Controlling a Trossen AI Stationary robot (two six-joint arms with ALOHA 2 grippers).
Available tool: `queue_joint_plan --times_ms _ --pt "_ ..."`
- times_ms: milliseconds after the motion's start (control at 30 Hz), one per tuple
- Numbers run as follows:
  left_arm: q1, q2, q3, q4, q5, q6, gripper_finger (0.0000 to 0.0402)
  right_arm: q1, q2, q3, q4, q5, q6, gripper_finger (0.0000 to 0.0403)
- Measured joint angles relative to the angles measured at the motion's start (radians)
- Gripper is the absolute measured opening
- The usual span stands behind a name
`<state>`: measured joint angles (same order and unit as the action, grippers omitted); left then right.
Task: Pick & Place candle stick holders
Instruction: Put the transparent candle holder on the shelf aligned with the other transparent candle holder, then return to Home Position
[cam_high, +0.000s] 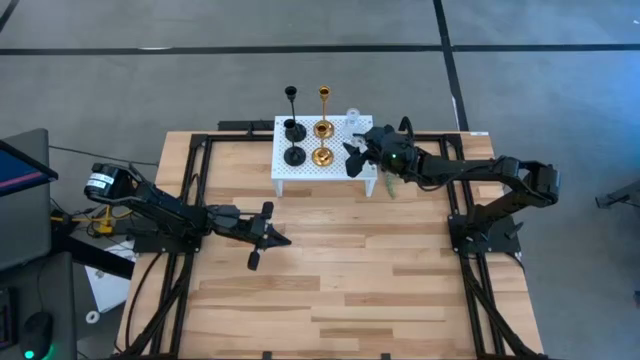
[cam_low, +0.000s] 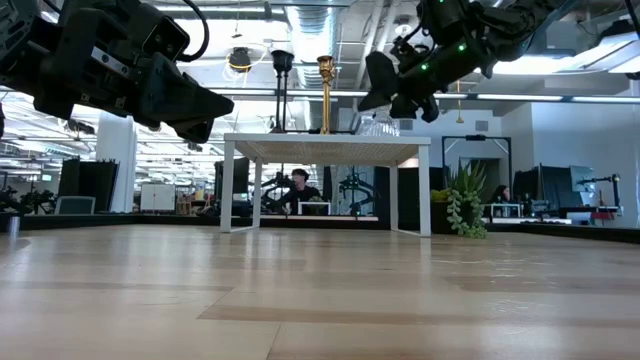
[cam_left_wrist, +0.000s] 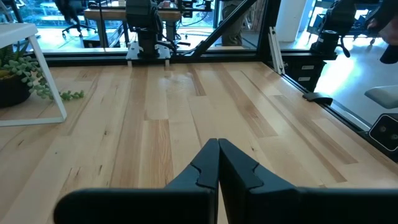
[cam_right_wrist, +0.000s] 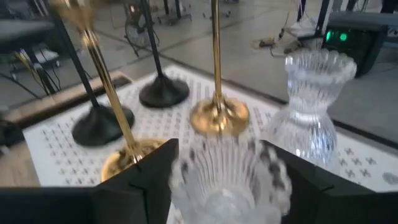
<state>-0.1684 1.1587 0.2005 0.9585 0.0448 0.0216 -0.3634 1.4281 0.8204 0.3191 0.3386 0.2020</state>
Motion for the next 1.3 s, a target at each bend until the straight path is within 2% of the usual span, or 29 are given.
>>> queue_joint_plan --times_ms 133,300,433,667,800,1067,1300 --pt "0.000 0.000 0.000 0.000 0.000 0.000 0.0004 0.003 -0.014 0.000 0.038 -0.005 -0.003 0.0213" --pt "0.000 0.000 0.000 0.000 0.000 0.000 0.0004 0.003 -0.076 0.000 0.033 -0.080 -0.026 0.0213" --pt "0.000 0.000 0.000 0.000 0.000 0.000 0.0004 0.011 -0.154 0.000 0.032 -0.133 -0.028 0.0214" --pt "-0.001 0.000 0.000 0.000 0.000 0.000 0.0004 0.072 -0.329 0.000 -0.034 -0.135 -0.052 0.0208" --pt "-0.001 0.000 0.000 0.000 0.000 0.000 0.0004 0.135 -0.419 0.000 -0.144 -0.136 -0.058 0.0168" --pt "-0.001 0.000 0.000 0.000 0.000 0.000 0.0004 0.265 -0.475 0.000 -0.317 -0.136 -0.206 0.0014" --pt "-0.001 0.000 0.000 0.000 0.001 0.000 0.0004 0.365 -0.457 -0.002 -0.355 -0.186 -0.262 0.0008"
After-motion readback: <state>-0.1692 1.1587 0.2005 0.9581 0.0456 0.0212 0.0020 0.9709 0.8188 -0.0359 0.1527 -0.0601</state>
